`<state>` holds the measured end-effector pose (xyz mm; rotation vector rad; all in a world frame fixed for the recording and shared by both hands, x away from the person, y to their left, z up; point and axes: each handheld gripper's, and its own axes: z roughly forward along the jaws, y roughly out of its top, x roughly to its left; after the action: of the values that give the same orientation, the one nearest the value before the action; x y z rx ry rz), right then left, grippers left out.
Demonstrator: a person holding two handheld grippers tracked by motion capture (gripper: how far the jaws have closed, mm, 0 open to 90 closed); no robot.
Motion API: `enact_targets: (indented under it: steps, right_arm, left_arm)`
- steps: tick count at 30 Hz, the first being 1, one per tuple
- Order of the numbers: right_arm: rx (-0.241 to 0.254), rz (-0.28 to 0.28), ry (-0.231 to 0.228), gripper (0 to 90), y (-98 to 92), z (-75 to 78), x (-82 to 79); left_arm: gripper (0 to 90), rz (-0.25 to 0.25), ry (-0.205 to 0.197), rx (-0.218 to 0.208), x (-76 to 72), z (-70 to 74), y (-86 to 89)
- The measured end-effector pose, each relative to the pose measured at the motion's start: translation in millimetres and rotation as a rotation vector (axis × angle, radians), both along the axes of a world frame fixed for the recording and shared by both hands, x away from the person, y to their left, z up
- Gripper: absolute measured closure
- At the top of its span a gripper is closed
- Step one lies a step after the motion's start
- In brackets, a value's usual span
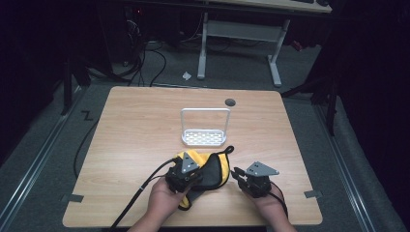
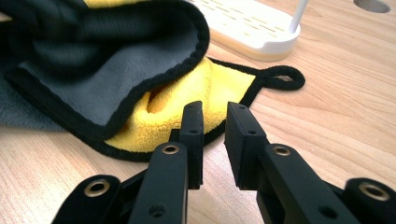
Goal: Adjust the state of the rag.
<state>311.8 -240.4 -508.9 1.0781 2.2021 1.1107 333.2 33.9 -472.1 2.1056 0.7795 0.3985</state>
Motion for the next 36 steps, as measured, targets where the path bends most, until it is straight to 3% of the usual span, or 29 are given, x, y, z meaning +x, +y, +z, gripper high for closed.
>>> enact_targets:
  steps: [6,10,15,19,21,24,26,31,36]
  right_arm:
    - [-0.013,0.008,0.005,77.7,3.8,-1.6,0.4]
    - [-0.019,0.012,0.01,77.7,6.4,-3.0,0.3]
    - [-0.03,0.019,0.017,77.4,10.2,-5.4,1.4]
    - [-0.038,0.02,0.023,77.2,12.6,-6.8,1.4]
    - [-0.041,0.02,0.026,77.2,13.6,-7.5,1.8]
    - [-0.044,0.022,0.026,77.2,14.3,-7.8,2.1]
    - [-0.044,0.022,0.024,77.1,13.9,-7.2,1.6]
    - [-0.038,0.018,0.024,76.7,11.6,-7.1,1.4]
    - [-0.038,0.023,0.023,76.1,10.9,-6.8,1.0]
  left_arm:
    - [85.9,0.085,-0.076,-0.09,-3.7,28.4,45.4]
    - [85.9,0.165,-0.081,-0.113,-1.9,30.8,82.3]
    - [85.9,0.279,-0.047,-0.111,1.4,12.7,128.7]
    - [85.5,0.357,0.041,-0.111,7.3,-16.9,160.5]
    - [84.5,0.371,0.097,-0.099,11.8,-30.2,169.5]
    - [82.0,0.379,0.135,-0.055,14.8,-44.0,175.1]
    - [75.7,0.375,0.144,-0.058,13.9,-46.3,175.6]
    - [53.5,0.386,0.114,-0.049,-0.7,-40.3,173.8]
    - [48.6,0.394,0.095,-0.054,-24.6,-34.2,178.1]
